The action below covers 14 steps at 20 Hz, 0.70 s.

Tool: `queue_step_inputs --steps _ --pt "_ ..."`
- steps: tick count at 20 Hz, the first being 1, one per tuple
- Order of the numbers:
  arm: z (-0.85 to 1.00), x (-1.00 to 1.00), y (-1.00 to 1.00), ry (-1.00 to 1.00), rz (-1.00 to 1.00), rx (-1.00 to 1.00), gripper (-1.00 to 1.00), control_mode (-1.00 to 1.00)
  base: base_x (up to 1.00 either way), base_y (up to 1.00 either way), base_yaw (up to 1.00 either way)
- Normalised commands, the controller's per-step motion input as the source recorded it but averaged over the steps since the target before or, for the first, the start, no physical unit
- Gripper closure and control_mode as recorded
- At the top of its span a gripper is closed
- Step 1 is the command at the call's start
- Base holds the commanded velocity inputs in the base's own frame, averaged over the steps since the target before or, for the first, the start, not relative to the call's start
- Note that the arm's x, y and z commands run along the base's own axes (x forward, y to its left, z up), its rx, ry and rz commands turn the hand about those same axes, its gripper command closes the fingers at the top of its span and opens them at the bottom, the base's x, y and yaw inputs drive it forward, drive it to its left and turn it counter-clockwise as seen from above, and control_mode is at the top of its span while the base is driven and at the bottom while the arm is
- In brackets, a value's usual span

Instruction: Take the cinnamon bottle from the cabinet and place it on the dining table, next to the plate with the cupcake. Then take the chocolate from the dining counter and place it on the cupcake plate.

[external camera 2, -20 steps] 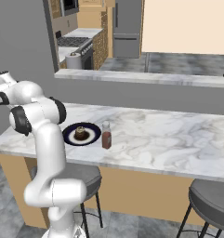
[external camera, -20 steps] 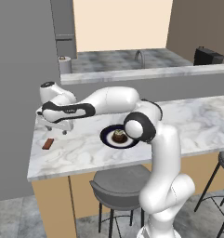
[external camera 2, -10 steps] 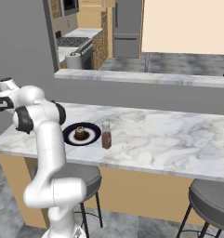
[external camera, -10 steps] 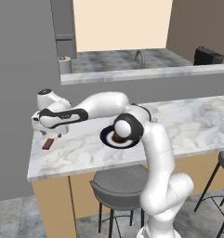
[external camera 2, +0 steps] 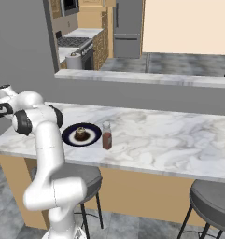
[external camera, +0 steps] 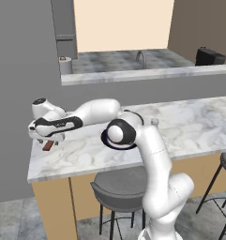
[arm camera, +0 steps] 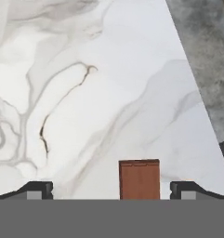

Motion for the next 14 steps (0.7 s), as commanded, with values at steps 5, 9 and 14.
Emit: queue_step_inputs --steps 5,9,14 --pt "-0.25 0.06 0.0 0.0 0.0 -0.01 -1.0 -1.0 0.0 0.0 0.0" --pt "-0.19 0.21 0.0 0.0 0.0 -0.01 -1.0 -1.0 0.0 0.0 0.0" --pt "-0.11 0.34 0.0 0.0 0.0 -0.01 -1.0 -1.0 0.0 0.0 0.0"
